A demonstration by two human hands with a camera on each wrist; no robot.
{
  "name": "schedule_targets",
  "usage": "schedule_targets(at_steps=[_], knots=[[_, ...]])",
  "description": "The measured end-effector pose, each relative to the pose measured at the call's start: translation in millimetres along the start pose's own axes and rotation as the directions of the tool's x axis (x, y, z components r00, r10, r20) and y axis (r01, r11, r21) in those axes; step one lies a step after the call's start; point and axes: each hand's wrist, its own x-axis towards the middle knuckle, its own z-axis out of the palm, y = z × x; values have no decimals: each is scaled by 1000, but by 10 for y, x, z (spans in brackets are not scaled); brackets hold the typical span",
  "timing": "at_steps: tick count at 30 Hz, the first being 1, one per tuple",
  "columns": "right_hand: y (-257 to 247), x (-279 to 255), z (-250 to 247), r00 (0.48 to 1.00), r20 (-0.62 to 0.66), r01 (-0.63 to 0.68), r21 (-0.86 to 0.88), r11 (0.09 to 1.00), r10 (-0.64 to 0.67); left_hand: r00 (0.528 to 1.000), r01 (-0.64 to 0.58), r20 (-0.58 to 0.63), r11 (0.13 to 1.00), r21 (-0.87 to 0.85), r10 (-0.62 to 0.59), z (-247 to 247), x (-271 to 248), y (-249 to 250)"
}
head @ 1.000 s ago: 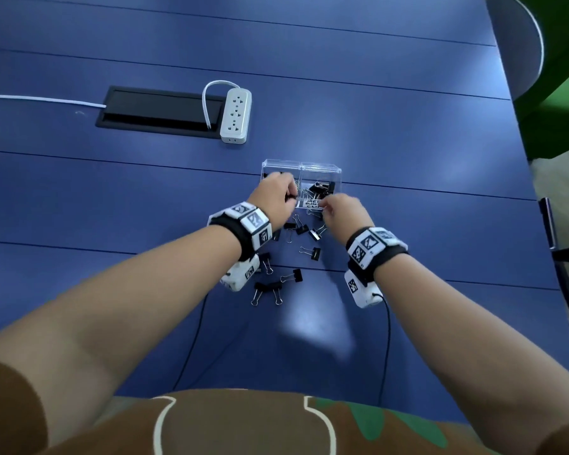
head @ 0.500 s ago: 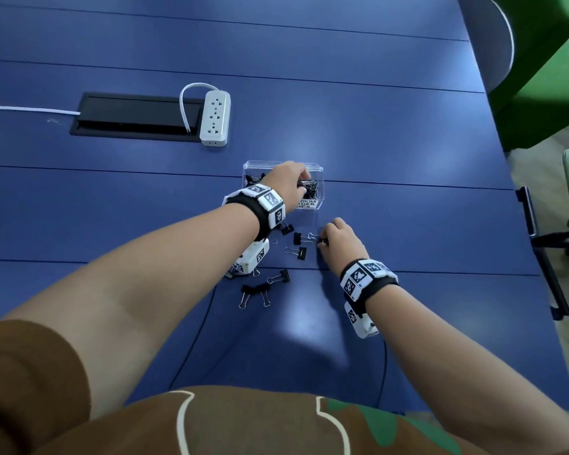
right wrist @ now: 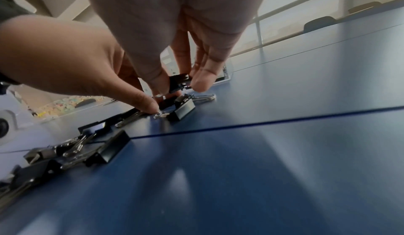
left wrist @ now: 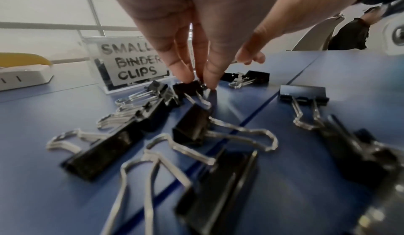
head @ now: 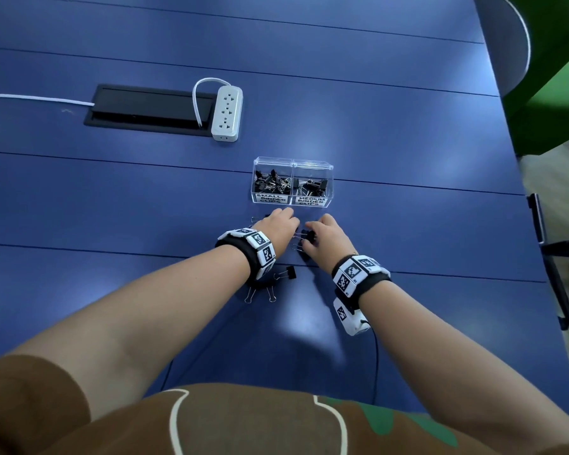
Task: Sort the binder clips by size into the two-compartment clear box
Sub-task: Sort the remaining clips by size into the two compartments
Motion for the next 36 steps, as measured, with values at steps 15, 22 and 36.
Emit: schedule_targets(at_steps=[15,22,36], knots=[[-83,80,-155,997,-60,-31,168,985,42,941,206,-180,906,-369,-287,-50,-264,-230],[-238,524,-642,955,-275,-51,217,975,111,929,277,-142,898,-341,-341,-60,-278,-324],[-22,-26,-73,990,134,49,-126,991,-32,968,212,-104,965,-154,-229,-55,-208,-288]])
